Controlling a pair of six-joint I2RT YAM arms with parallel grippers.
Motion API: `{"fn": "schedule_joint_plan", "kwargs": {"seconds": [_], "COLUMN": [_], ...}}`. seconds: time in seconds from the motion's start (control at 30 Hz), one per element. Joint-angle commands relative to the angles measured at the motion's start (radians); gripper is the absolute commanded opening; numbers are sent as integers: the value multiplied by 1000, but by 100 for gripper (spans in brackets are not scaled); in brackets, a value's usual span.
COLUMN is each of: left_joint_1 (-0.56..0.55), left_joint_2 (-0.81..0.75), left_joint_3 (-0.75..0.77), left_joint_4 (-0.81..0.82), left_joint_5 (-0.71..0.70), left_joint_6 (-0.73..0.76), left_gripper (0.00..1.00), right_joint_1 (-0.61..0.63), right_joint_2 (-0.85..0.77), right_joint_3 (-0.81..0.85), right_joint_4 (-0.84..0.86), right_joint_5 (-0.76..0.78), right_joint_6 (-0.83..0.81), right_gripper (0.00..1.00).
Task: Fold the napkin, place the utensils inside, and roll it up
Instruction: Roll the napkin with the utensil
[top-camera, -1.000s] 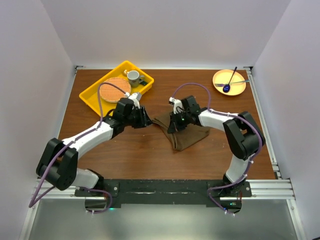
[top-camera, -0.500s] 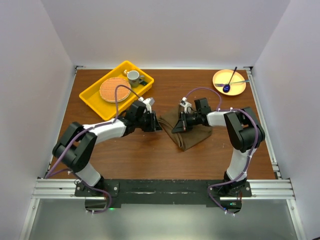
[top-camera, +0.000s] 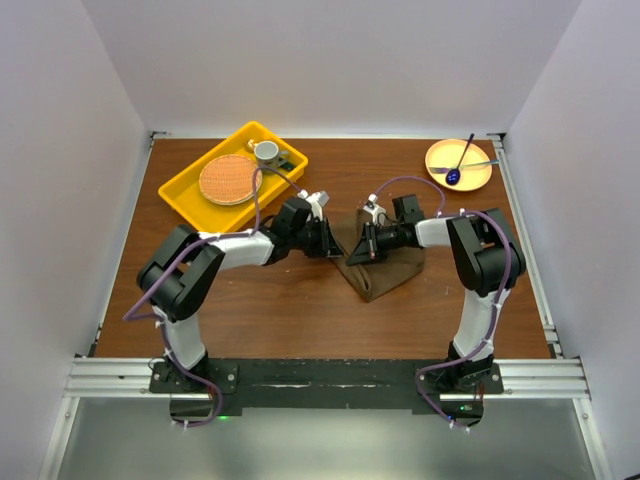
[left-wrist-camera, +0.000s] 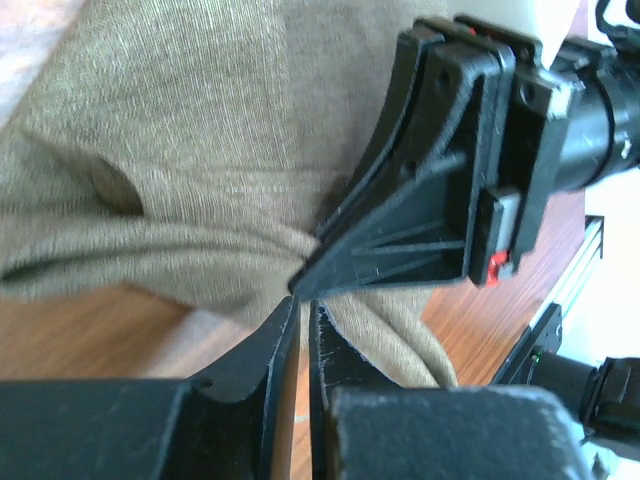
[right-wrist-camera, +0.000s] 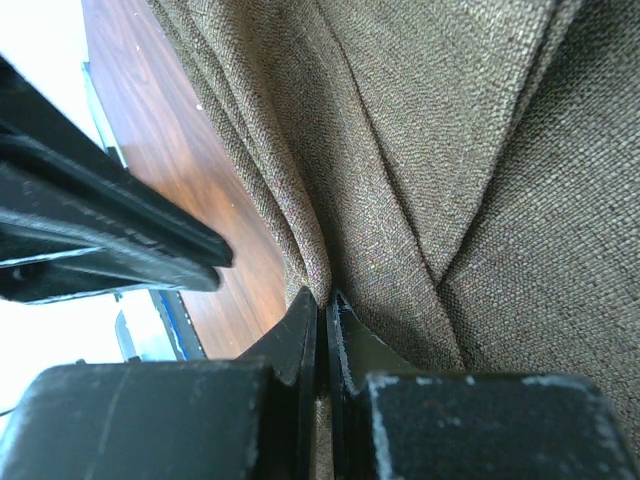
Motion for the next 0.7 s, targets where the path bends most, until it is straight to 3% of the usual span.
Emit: {"fn": "schedule_joint_plan", "kwargs": {"seconds": [0.0,0.23,0.27,0.43,0.67], "left_joint_1": [-4,-4,-5,-5,-4], "left_joint_2": [59,137,150,251,296], "left_joint_3": [55,74,78,133,121], "left_joint_4": [84,82,58,-30,-130], "left_joint_5": [15,-37,-48,-106,-159], "left_joint_6": [-31,-22,-22,-44,-56], "left_gripper": [10,4,0,0,0], "right_joint_1": [-12,-12,-12,-7,2], "right_joint_2": [56,45,39,3,-111], "right_joint_3": [-2,10,14,50,139], "right_joint_4": [-100,-135,-140,-230,-396], "right_joint_5": [187,191,194,245,394], "right_joint_6": [-78,-90,-90,-102,-150], "right_gripper": [0,0,0,0,27]}}
